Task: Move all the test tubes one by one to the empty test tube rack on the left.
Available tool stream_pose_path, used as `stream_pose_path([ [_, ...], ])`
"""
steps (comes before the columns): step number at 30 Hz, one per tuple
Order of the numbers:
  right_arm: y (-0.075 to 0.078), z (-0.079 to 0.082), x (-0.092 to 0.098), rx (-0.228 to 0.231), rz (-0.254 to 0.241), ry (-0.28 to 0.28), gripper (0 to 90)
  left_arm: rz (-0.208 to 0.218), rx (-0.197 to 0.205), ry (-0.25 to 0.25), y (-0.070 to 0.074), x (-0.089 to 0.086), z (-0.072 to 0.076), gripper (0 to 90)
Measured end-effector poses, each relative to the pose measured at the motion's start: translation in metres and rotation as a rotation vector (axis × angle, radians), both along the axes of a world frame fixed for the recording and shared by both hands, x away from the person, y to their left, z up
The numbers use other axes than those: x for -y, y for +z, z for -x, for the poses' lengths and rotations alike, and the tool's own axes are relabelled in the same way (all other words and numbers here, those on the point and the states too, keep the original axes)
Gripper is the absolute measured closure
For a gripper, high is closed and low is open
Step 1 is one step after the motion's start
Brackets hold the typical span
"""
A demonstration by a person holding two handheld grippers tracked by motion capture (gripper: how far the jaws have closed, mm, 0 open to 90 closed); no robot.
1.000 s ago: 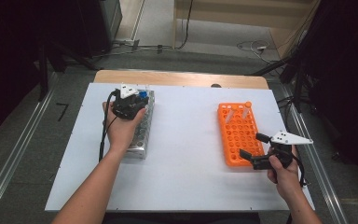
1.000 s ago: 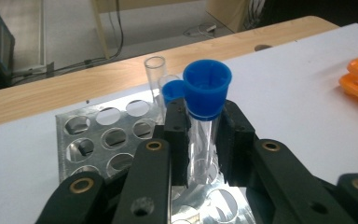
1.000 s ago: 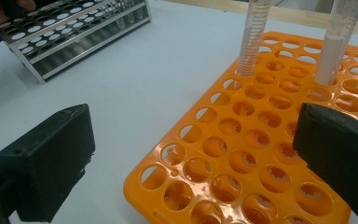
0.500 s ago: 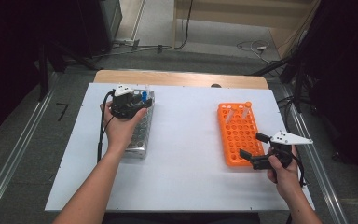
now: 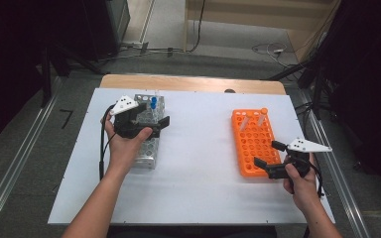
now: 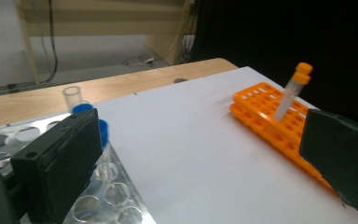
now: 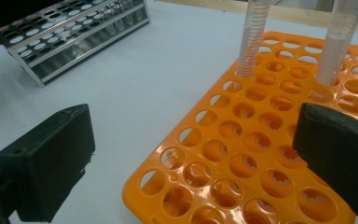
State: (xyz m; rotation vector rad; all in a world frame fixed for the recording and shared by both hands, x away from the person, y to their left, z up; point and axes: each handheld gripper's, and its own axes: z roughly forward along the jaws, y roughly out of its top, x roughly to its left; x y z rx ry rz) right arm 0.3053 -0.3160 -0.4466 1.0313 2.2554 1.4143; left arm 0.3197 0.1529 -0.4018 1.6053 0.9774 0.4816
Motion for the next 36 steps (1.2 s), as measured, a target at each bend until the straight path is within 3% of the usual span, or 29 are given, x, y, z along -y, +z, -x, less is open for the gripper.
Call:
stream_pose_path([
  [3,0.001,0.000,-0.001,0.003,0.001,0.002,0.0,0.019,0.009,-0.027,-0.001,0.002,0.011,0.0],
  [11,0.002,-0.001,0.000,0.006,0.001,-0.005,0.0,0.021,0.046,-0.054,-0.005,0.007,0.044,0.0],
  [17,0.003,-0.004,0.000,0.005,-0.008,-0.011,0.0,0.004,0.059,-0.067,-0.007,0.009,0.060,0.0],
  [28,0.004,-0.007,-0.006,-0.001,-0.023,0.003,0.0,0.002,0.007,-0.077,-0.028,0.007,0.068,0.0],
  [36,0.006,-0.013,-0.013,-0.012,-0.039,-0.015,4.7,0.012,-0.002,-0.078,-0.030,0.008,0.066,0.0],
])
